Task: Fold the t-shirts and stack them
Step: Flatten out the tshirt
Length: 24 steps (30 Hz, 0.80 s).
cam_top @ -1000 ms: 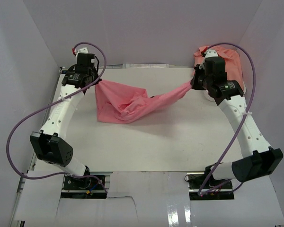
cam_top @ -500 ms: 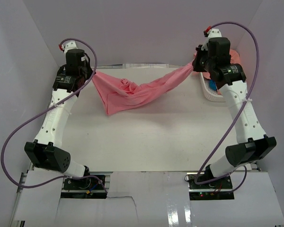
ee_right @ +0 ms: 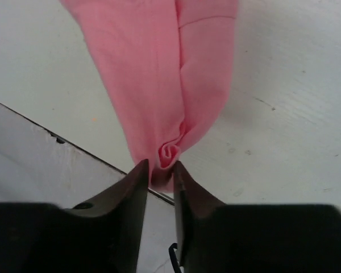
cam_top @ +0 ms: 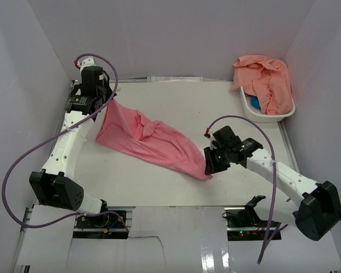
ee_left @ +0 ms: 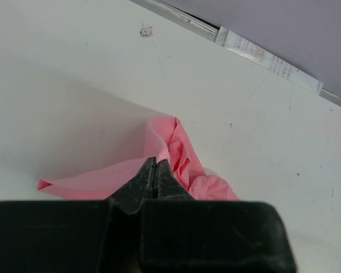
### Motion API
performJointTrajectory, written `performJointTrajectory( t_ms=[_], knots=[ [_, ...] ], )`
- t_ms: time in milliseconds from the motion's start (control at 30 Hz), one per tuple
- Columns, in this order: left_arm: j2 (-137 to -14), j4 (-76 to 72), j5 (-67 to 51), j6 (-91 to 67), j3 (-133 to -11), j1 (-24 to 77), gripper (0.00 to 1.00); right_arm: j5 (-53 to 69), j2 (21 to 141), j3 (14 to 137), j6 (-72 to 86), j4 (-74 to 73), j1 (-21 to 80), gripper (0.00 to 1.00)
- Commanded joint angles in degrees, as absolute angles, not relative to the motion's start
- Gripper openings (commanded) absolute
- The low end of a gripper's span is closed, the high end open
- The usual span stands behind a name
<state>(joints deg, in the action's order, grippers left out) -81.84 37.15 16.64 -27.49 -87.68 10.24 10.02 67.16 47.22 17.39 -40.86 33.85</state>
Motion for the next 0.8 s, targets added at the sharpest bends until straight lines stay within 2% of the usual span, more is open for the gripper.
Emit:
performJointTrajectory(
  t_ms=[0,33,67,100,167,267,400,567,767],
  knots=[
    [-81.1,36.7,15.6,-27.3,-88.1,10.0,0.0,6.7,63.3,48.1,20.7,-43.8,38.4,0.36],
    [-81.1,36.7,15.8,-27.3,-88.1,10.0,0.0,5.9,62.9,48.1,21.1,-44.3,38.8,0.42],
    [-81.2,36.9,16.0,-27.2,-88.1,10.0,0.0,5.1,62.5,48.7,21.4,-44.6,39.0,0.62],
    [-81.2,37.2,16.2,-27.2,-88.1,9.9,0.0,4.1,62.1,49.4,21.5,-44.6,38.9,0.71],
    [-80.9,37.4,16.5,-27.2,-88.0,10.0,0.0,0.5,61.7,51.5,21.3,-42.9,38.9,0.77],
    [-80.4,38.4,16.4,-27.6,-87.8,10.0,0.0,-1.8,65.6,58.3,19.3,-37.5,38.9,0.75],
    [-76.2,39.5,12.8,-29.4,-84.9,10.0,0.0,5.2,79.6,67.2,12.1,-26.2,39.0,0.72],
    [-71.1,42.8,9.9,-29.9,-80.9,9.9,0.0,7.2,102.4,83.7,9.3,-25.3,41.0,0.71],
    [-65.3,43.8,8.4,-30.3,-73.8,9.9,0.0,9.3,117.8,104.1,10.0,-23.2,41.3,0.64]
  ],
)
